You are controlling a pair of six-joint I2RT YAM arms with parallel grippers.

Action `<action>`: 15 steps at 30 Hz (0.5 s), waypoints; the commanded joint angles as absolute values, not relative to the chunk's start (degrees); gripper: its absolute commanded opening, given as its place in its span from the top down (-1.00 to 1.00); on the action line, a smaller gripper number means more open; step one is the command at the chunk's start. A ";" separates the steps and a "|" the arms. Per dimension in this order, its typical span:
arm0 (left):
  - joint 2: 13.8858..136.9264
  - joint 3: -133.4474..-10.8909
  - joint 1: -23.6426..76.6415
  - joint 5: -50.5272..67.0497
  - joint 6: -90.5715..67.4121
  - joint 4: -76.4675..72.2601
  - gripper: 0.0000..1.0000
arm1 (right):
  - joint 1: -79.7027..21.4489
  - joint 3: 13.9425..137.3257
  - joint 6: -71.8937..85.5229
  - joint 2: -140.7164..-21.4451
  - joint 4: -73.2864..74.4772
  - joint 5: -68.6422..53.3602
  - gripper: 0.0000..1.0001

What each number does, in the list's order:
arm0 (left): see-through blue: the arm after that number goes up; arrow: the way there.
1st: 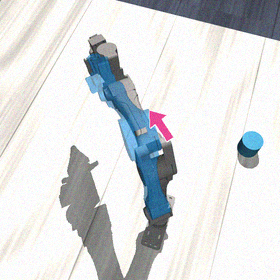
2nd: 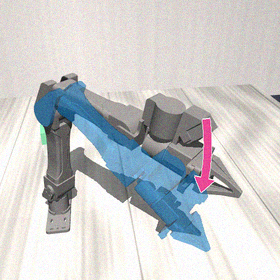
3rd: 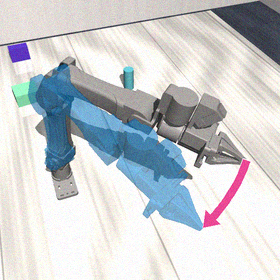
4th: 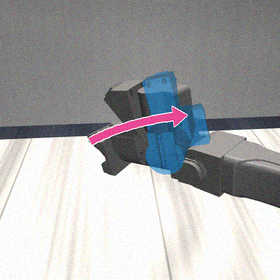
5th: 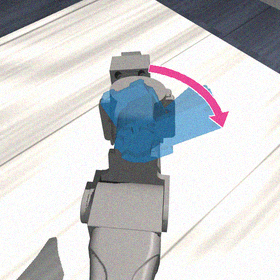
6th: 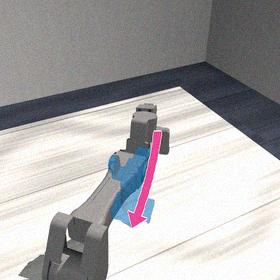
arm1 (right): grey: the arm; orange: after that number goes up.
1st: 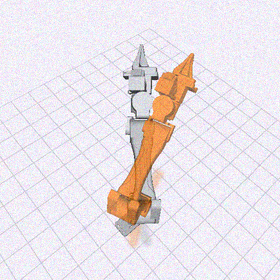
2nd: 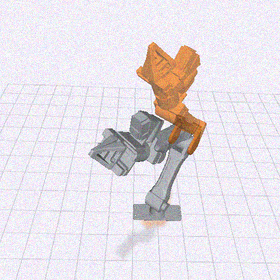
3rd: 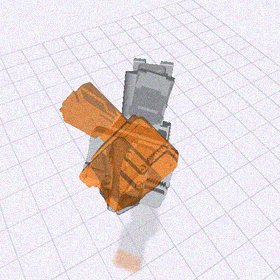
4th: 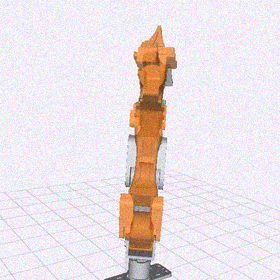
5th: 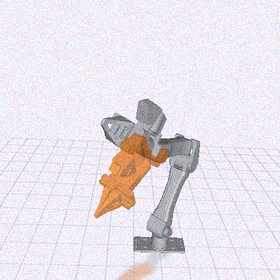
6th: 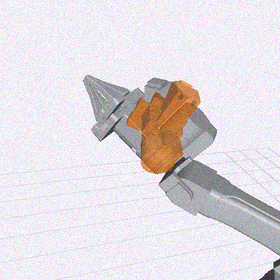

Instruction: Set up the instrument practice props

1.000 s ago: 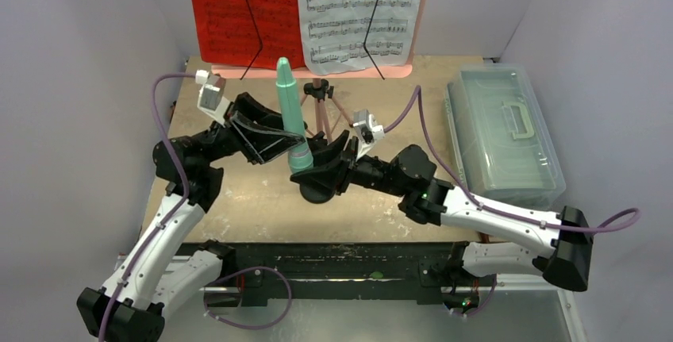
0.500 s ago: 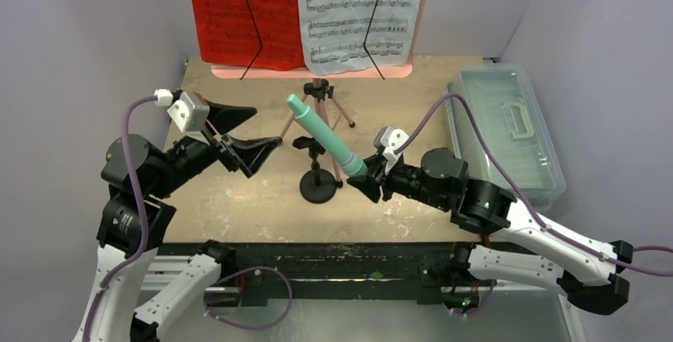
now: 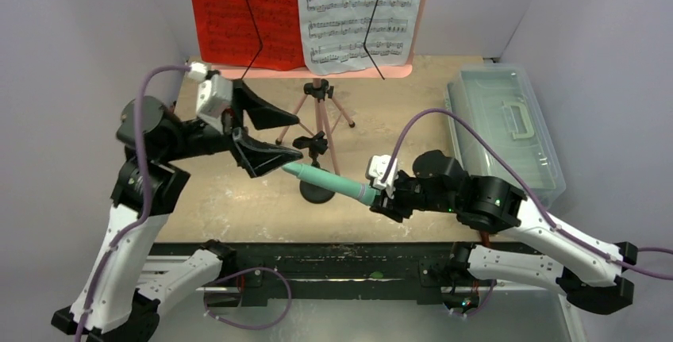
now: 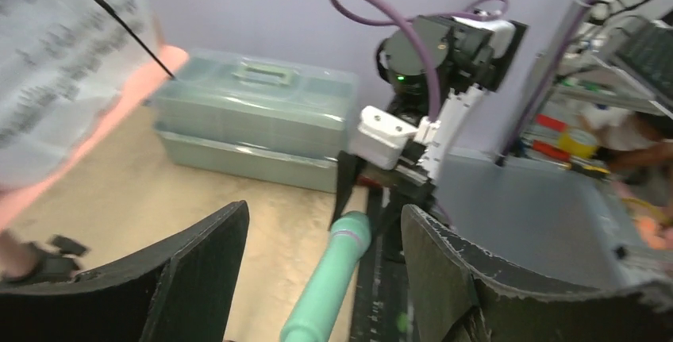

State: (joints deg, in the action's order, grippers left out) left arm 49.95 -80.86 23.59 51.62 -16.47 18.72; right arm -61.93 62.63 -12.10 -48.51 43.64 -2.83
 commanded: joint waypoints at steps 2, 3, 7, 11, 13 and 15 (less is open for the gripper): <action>56.51 -77.53 28.27 62.16 -18.26 20.46 -0.38 | -61.96 64.61 -13.47 -50.04 50.82 -6.58 1.00; 57.77 -77.85 30.15 60.43 -15.52 24.48 -0.37 | -61.96 64.52 -13.74 -49.63 51.00 -6.33 1.00; 63.37 -79.21 42.56 47.47 -6.45 37.65 -0.37 | -61.92 64.72 -14.67 -48.57 51.15 -6.40 1.00; 69.41 -80.29 55.70 36.10 -2.18 43.56 -0.42 | -61.96 65.48 -15.64 -48.84 51.14 -7.69 1.00; 71.51 -80.90 57.07 34.16 -0.40 46.00 -0.43 | -61.96 65.81 -15.95 -48.92 51.66 -7.58 1.00; 72.41 -81.03 57.13 33.42 1.84 47.46 -0.44 | -61.96 65.97 -16.28 -48.60 52.15 -7.52 1.00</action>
State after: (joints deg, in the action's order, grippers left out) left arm 71.88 -78.32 56.58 40.21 -4.78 40.64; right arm -61.95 63.02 -14.55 -49.19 52.60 -6.24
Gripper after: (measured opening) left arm 0.715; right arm 0.464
